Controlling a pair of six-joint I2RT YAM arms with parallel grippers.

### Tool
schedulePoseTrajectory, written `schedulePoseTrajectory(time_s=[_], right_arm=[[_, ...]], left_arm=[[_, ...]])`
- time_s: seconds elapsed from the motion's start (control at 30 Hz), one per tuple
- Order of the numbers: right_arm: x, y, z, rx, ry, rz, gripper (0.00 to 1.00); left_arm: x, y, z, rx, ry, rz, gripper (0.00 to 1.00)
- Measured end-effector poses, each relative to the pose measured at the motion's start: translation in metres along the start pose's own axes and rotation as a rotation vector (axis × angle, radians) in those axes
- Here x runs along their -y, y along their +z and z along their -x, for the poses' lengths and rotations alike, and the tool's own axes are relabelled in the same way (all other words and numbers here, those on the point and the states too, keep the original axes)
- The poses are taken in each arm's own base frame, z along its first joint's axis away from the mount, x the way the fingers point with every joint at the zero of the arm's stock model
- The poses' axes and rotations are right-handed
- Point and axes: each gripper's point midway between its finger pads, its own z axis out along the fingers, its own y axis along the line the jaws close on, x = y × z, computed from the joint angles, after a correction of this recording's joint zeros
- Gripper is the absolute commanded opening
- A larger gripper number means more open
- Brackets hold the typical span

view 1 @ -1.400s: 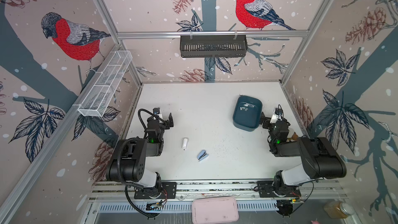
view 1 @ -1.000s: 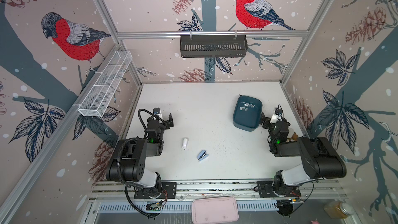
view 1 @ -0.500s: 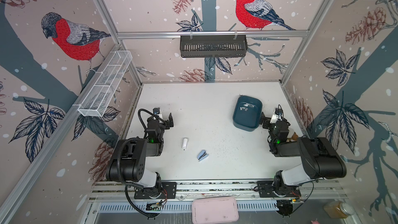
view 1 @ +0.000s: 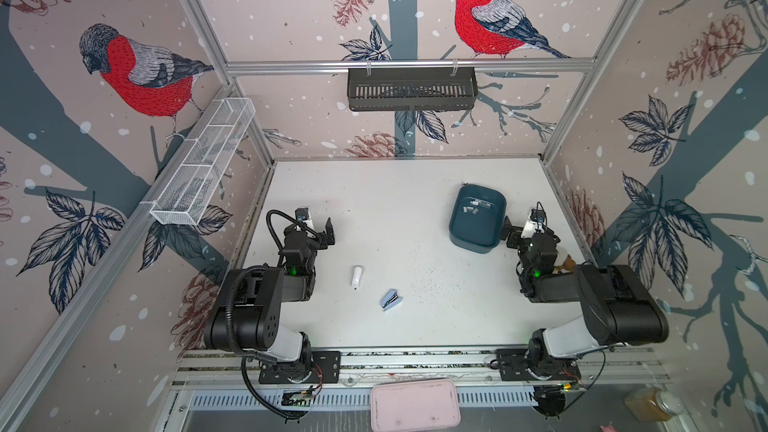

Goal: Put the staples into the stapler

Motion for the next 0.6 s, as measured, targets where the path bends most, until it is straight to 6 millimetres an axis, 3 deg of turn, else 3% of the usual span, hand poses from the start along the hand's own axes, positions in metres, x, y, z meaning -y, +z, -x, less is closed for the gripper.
schedulePoseTrajectory(time_s=[0.4,0.6], right_arm=[[0.001,-0.003,0.0,0.003,0.0,-0.003,0.99],[0.002,-0.009,0.01,0.035,0.005,-0.011,0.99]], left_arm=[[0.0,-0.004,0.002,0.011,-0.001,0.002,0.98],[0.0,-0.009,0.007,0.027,-0.001,0.001,0.98]])
